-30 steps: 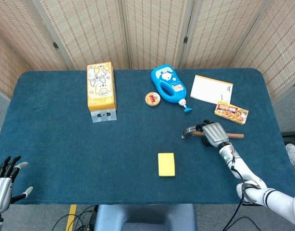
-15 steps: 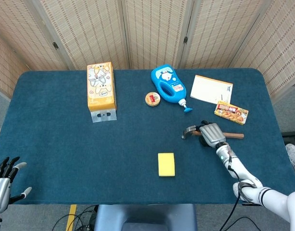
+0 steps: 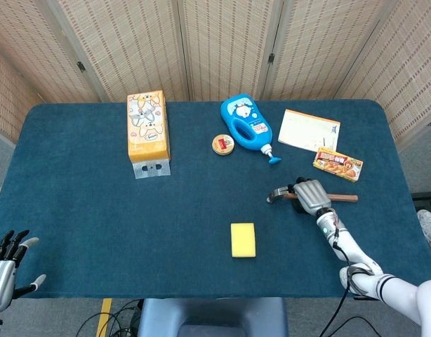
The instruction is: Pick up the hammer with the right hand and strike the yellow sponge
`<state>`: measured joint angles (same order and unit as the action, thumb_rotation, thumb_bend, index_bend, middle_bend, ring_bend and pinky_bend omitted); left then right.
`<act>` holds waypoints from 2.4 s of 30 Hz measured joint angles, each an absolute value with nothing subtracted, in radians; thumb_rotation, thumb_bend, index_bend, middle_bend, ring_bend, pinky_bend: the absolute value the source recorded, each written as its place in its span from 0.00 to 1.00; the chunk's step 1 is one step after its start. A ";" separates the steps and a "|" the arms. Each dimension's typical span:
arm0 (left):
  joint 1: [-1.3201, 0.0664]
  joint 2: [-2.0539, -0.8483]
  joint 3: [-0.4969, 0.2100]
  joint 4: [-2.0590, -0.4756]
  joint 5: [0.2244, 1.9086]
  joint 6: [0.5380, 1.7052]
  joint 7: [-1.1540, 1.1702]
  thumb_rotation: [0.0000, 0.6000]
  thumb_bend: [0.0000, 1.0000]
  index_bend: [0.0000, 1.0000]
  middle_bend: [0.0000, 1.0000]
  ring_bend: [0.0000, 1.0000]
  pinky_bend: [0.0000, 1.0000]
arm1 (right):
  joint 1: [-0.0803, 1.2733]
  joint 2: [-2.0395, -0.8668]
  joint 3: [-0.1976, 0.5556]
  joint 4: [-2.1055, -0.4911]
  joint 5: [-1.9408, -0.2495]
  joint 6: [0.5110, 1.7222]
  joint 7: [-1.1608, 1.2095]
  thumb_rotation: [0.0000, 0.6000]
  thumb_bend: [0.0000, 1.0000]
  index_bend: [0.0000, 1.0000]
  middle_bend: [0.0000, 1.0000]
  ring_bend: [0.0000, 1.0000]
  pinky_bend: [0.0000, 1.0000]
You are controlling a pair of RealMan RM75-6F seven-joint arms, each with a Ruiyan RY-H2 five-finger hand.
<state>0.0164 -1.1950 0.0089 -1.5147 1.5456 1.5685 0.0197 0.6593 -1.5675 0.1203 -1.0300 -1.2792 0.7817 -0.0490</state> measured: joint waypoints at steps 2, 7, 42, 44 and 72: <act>0.018 -1.195 0.008 -1.515 1.545 1.570 0.019 1.00 0.20 0.25 0.16 0.06 0.20 | 0.659 -1.568 0.121 -1.029 -1.281 0.787 -0.045 1.00 0.50 0.60 0.57 0.29 0.33; 0.019 -1.195 0.009 -1.514 1.541 1.567 0.021 1.00 0.20 0.25 0.16 0.06 0.20 | 0.655 -1.560 0.122 -1.035 -1.290 0.800 -0.022 1.00 0.59 0.70 0.66 0.43 0.40; 0.034 -1.176 0.011 -1.558 1.564 1.600 0.043 1.00 0.20 0.25 0.16 0.06 0.20 | 0.668 -1.295 0.031 -1.448 -1.550 0.858 0.273 1.00 0.78 0.91 0.87 0.75 0.82; 0.037 -1.174 0.012 -1.557 1.562 1.601 0.041 1.00 0.20 0.25 0.16 0.06 0.20 | 0.678 -1.301 0.026 -1.464 -1.561 0.857 0.275 1.00 0.78 0.91 0.87 0.75 0.82; 0.046 -1.173 0.012 -1.550 1.562 1.605 0.034 1.00 0.20 0.25 0.16 0.06 0.20 | 0.684 -1.271 0.001 -1.531 -1.575 0.897 0.278 1.00 0.77 0.91 0.87 0.75 0.82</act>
